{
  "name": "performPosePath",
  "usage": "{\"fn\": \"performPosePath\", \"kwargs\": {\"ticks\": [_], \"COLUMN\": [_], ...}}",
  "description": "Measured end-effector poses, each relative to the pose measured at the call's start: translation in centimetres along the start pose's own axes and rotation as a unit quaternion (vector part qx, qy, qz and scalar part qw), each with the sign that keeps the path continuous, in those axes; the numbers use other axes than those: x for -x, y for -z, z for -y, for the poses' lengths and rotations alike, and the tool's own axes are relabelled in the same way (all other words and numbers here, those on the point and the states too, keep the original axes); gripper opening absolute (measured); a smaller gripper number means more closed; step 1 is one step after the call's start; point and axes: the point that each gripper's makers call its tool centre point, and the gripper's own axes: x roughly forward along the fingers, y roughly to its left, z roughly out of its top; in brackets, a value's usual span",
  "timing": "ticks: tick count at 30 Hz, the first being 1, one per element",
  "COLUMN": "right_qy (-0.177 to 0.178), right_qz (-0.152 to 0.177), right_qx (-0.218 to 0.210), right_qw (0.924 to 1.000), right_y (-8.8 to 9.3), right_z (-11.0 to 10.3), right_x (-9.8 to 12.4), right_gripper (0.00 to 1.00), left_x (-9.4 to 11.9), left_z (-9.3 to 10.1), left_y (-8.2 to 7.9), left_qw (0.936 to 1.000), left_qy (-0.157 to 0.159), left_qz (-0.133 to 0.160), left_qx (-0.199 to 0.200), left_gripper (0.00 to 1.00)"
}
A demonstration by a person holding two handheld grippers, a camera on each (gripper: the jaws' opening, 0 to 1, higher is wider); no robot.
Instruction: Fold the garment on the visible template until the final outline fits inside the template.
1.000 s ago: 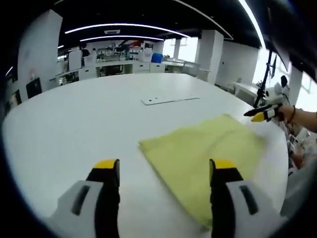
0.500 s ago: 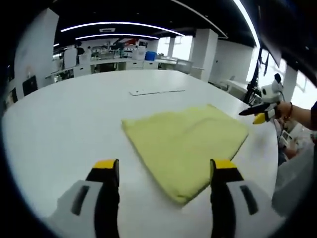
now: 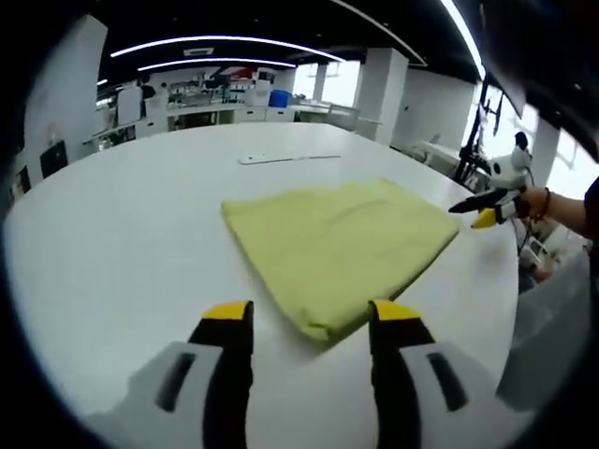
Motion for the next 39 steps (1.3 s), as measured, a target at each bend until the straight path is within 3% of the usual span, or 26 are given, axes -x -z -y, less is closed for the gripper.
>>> {"fn": "performPosePath", "kwargs": {"ticks": [6,11,13,19,27,32,39], "right_qy": [0.006,0.02,0.025,0.028,0.041,0.041,0.038], "right_qz": [0.007,0.005,0.006,0.011,0.007,-0.003,-0.006], "right_qx": [0.013,0.019,0.021,0.024,0.02,0.004,0.003], "right_qw": [0.9999,0.9996,0.9994,0.9993,0.9989,0.9992,0.9993], "right_y": [0.7,1.1,1.1,1.1,1.2,1.7,2.0], "right_z": [0.3,0.8,1.0,1.3,1.9,2.2,2.2], "right_x": [0.0,0.1,0.1,0.0,0.2,0.6,0.7], "right_gripper": [0.56,0.38,0.3,0.22,0.06,0.03,0.0], "left_x": [-0.2,-0.3,-0.2,-0.3,-0.2,-0.1,0.0], "left_z": [0.8,1.1,1.2,1.2,1.3,1.2,0.9], "left_y": [1.1,2.0,2.0,1.7,1.2,1.2,1.8], "left_qw": [0.9999,0.9997,0.9997,0.9997,0.9997,0.9998,0.9985], "left_qy": [0.003,0.008,0.01,0.01,0.017,0.013,0.007], "left_qz": [-0.009,-0.023,-0.024,-0.018,-0.011,-0.012,-0.029], "left_qx": [0.008,0.003,0.001,-0.009,-0.012,-0.013,-0.045], "left_gripper": [0.3,0.12,0.09,0.01,0.0,0.0,0.0]}}
